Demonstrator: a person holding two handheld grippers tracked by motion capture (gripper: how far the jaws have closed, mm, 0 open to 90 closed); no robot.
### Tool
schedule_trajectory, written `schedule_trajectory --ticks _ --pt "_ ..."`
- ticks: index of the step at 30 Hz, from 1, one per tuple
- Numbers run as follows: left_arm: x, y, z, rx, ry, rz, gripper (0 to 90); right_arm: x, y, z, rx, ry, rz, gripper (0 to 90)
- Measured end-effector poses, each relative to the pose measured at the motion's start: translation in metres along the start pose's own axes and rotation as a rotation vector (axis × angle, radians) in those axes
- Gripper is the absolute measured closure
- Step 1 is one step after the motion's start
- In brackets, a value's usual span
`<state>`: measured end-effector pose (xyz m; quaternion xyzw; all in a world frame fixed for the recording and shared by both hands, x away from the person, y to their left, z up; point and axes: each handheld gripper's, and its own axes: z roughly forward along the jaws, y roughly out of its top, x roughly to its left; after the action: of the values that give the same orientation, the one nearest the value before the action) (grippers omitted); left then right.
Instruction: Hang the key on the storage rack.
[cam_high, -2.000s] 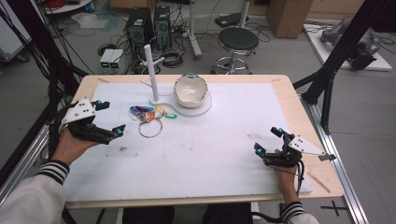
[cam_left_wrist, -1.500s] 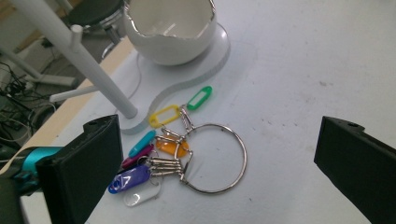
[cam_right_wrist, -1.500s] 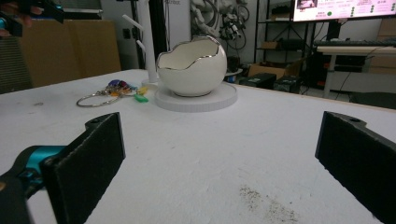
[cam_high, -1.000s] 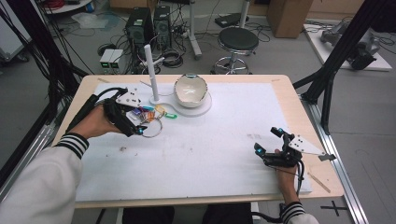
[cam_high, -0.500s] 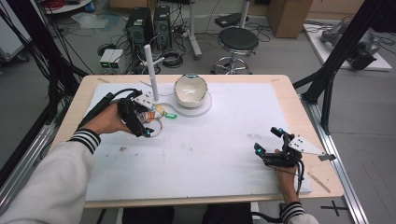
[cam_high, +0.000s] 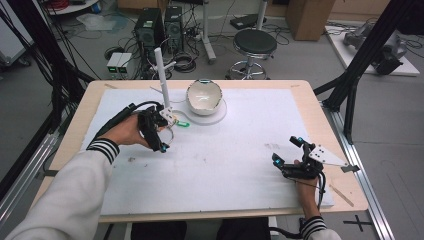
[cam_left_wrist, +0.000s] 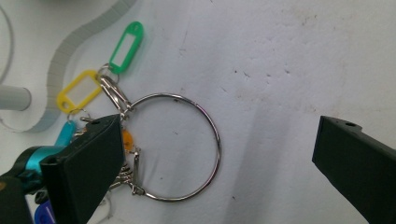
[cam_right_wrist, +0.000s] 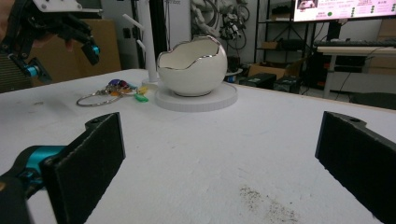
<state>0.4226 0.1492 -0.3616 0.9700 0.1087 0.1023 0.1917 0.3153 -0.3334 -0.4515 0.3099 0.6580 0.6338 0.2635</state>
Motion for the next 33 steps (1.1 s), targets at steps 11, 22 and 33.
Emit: schedule_trajectory --ticks 11,22,33 --pt "-0.001 0.002 0.019 0.094 -0.016 0.012 6.6 0.001 0.000 0.000 0.006 0.000 0.001 0.9" --pt "-0.001 0.002 0.030 0.159 -0.019 0.014 17.7 0.001 0.000 0.000 0.006 0.000 -0.001 0.9" --pt "-0.001 0.000 0.035 0.200 -0.028 -0.007 27.5 0.001 0.000 0.000 0.004 -0.001 -0.002 0.9"
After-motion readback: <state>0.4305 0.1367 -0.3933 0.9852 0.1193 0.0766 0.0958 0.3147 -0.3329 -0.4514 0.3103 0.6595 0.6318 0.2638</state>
